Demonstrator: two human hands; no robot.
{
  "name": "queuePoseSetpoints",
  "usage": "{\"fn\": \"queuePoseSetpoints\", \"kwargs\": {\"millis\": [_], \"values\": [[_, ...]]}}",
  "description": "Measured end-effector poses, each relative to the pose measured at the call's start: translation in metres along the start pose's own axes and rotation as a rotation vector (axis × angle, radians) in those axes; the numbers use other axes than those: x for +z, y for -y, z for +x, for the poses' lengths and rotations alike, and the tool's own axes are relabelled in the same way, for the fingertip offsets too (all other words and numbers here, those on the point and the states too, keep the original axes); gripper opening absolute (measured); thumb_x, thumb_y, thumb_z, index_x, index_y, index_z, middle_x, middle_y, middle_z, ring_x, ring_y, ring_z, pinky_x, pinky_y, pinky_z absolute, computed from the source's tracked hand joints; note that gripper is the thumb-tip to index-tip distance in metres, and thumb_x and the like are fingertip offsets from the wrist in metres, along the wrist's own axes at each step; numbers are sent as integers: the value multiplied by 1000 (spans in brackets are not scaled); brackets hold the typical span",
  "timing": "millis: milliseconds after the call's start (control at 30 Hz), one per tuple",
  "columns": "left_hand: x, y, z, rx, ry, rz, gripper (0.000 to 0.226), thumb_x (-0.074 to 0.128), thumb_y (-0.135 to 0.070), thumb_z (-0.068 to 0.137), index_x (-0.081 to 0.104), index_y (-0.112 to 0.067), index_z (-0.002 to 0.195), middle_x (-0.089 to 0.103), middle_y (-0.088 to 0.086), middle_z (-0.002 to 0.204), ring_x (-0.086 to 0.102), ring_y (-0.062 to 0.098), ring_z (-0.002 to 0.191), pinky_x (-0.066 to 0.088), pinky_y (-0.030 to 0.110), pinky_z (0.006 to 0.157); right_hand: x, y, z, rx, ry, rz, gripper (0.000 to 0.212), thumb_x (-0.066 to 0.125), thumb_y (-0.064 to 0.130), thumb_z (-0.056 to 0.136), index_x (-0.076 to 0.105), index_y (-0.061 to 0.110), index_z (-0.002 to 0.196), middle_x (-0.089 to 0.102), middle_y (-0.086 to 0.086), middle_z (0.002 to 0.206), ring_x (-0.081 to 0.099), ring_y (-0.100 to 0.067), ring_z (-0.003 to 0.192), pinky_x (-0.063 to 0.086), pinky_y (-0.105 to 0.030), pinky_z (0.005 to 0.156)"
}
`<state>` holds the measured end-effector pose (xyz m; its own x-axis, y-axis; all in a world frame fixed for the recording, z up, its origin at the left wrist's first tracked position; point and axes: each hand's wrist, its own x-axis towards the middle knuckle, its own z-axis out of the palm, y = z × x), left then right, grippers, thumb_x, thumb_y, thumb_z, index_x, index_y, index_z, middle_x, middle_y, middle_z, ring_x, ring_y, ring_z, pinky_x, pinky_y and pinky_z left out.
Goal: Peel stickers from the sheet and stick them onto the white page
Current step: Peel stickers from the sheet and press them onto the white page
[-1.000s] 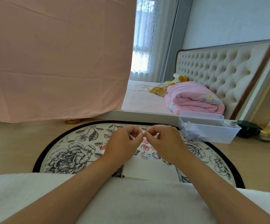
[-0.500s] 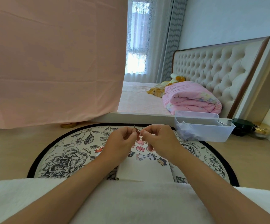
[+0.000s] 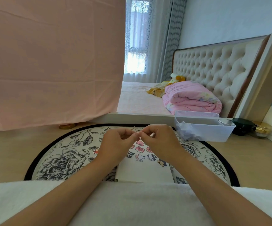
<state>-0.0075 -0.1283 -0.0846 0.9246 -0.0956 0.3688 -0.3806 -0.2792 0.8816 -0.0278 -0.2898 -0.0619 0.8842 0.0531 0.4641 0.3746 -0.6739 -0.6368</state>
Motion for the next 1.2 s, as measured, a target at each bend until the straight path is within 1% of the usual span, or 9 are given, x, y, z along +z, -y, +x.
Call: {"fn": "queuePoseSetpoints", "kwargs": {"millis": [300,433,533,633,767,867,967,1100,1200], "values": [[0,1,4,41,67,58,15,64,-25,95,68,-26,80,72,-1,77,65,24,74,53,32,61,4,-5,2,93,19,126,18,65,25,93,72,31,78,69,11,76,58,-3,54,59,-41,64],[0,-2,4,34,90,28,13,65,-30,95,67,-28,82,67,-12,72,60,11,64,56,38,62,0,-4,2,87,32,235,2,73,29,90,73,30,89,71,11,88,62,-14,55,58,-32,57],[0,-7,5,26,102,25,10,64,-32,96,66,-29,87,69,-4,83,67,20,72,60,39,64,-8,-4,4,118,8,301,4,78,26,86,78,30,85,74,8,84,63,-14,56,52,-23,53],[3,-15,7,36,109,58,10,62,-33,97,65,-30,87,68,-4,87,67,21,73,56,28,58,-17,-7,8,145,14,314,6,78,24,87,79,27,82,73,7,72,62,-11,53,50,-25,54],[17,-25,18,62,163,89,13,59,-25,97,64,-21,86,67,5,84,58,19,69,57,39,63,-37,-16,11,158,-5,307,8,74,16,90,77,18,84,72,-1,76,58,-7,50,49,-21,54],[33,-29,29,38,218,147,13,54,-24,98,60,-20,87,67,17,86,52,19,65,49,35,57,-60,-32,13,207,-71,215,9,71,19,93,74,19,84,68,4,74,57,-5,48,43,-14,48],[52,-31,39,-7,266,155,14,51,-24,99,57,-18,88,68,20,93,49,19,63,44,33,53,-81,-59,18,234,-216,23,11,69,29,93,72,28,82,68,11,74,63,-9,62,51,-26,60],[72,-29,46,-60,294,117,14,48,-18,96,58,-15,87,69,12,88,51,22,68,43,36,58,-103,-87,23,243,-397,-273,10,69,31,92,78,26,92,75,9,84,67,-15,80,50,-28,65],[83,-27,46,-109,321,123,19,46,-16,96,58,-17,82,70,3,81,52,22,67,43,35,56,-109,-101,27,290,-408,-385,13,69,30,91,78,27,100,76,7,91,68,-17,86,47,-27,65]]}}
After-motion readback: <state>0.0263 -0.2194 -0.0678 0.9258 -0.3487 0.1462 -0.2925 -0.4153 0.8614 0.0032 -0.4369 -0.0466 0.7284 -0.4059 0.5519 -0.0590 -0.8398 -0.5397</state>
